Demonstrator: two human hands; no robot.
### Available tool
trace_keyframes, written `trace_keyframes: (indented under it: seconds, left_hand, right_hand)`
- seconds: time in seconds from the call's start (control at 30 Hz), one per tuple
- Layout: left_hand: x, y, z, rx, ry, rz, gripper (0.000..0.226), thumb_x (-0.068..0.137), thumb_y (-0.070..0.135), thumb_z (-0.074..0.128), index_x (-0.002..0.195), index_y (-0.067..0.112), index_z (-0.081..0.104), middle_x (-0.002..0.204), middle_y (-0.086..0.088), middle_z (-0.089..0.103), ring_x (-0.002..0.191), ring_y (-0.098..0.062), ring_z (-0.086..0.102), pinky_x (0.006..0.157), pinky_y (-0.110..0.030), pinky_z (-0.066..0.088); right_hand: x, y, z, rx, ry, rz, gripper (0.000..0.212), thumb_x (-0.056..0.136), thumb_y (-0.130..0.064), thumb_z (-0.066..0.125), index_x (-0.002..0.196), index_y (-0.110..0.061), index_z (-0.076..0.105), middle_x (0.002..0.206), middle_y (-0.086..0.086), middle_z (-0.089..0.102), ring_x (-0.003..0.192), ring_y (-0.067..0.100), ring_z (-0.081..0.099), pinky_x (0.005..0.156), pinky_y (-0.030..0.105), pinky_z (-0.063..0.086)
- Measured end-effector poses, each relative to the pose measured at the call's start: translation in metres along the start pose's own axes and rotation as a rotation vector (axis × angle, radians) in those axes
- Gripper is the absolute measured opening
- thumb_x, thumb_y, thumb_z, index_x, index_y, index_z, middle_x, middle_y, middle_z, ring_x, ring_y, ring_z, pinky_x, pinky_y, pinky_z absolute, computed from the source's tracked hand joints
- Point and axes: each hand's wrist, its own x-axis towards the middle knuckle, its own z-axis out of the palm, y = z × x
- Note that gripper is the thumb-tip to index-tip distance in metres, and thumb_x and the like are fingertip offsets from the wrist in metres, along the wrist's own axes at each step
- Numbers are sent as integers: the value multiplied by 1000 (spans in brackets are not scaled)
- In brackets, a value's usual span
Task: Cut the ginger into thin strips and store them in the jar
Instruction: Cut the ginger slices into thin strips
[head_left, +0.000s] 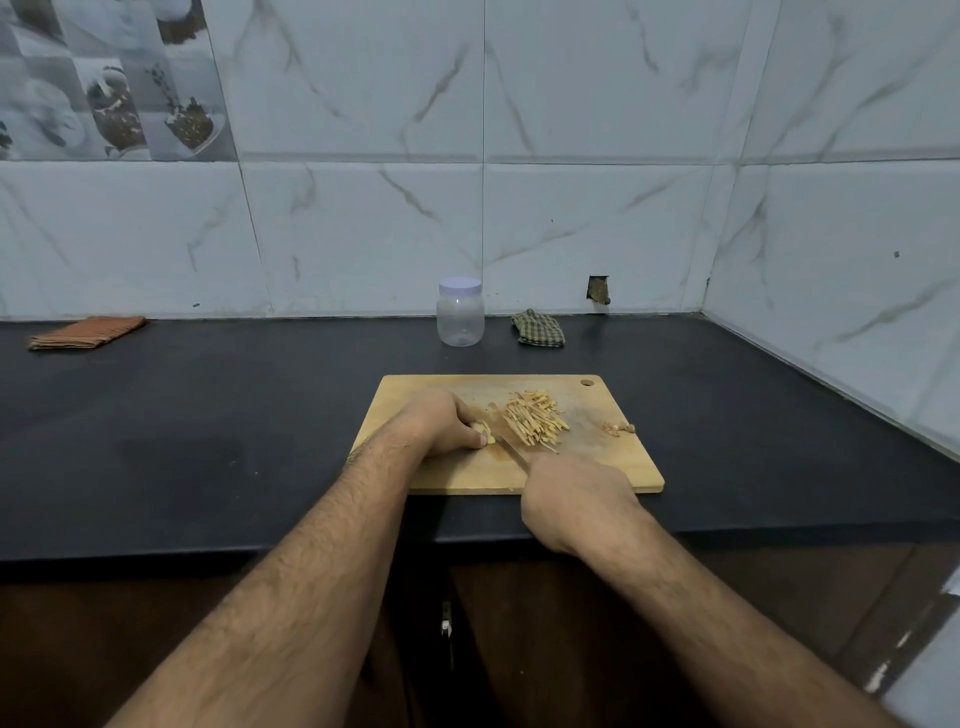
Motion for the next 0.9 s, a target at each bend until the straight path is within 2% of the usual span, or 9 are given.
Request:
trace_keyframes:
  seconds: [0.17, 0.33, 0.47, 0.63, 0.8, 0.9]
  left_hand:
    - [-2, 1, 0, -14, 0, 1, 40, 80, 36, 78, 117, 22, 72, 118, 9, 67, 108, -14, 59, 97, -30, 46]
    - [-1, 0, 2, -13, -5, 16, 30, 81, 36, 77, 108, 23, 75, 109, 5, 71, 104, -16, 62, 92, -30, 49]
    - [-2, 1, 1, 11, -4, 22, 31, 82, 35, 76, 110, 23, 75, 121, 8, 68, 107, -14, 60, 97, -33, 49]
    - [-2, 1, 1, 28, -5, 29, 32, 82, 35, 76, 111, 23, 74, 126, 7, 66, 109, -14, 60, 99, -34, 48]
    - [-7, 4, 0, 25, 4, 20, 36, 84, 34, 74, 118, 20, 71, 124, 3, 66, 110, -17, 59, 99, -34, 48]
    - [-8, 6, -1, 8, 11, 5, 41, 83, 34, 76, 121, 21, 69, 123, 4, 66, 112, -15, 59, 98, -30, 46]
  right_hand:
    - [9, -5, -5, 31, 79, -4, 32, 98, -16, 44, 128, -15, 56, 121, 7, 62, 106, 25, 59, 77, 35, 44]
    - [25, -17, -5, 27, 88, -31, 31, 98, -16, 45, 125, -14, 59, 120, 6, 65, 106, 26, 61, 76, 35, 45]
    - [31, -22, -10, 30, 70, -19, 32, 100, -17, 42, 127, -12, 59, 125, 7, 63, 112, 27, 60, 77, 35, 43]
    - [37, -25, -11, 13, 33, -6, 34, 101, -19, 41, 131, -13, 56, 130, 8, 60, 117, 27, 58, 82, 38, 43]
    - [37, -26, -12, -11, 6, -19, 36, 100, -16, 42, 133, -14, 55, 133, 7, 59, 119, 27, 57, 82, 38, 41]
    - [28, -21, -11, -10, 8, -37, 35, 98, -15, 44, 131, -14, 56, 129, 7, 60, 115, 26, 57, 85, 37, 44]
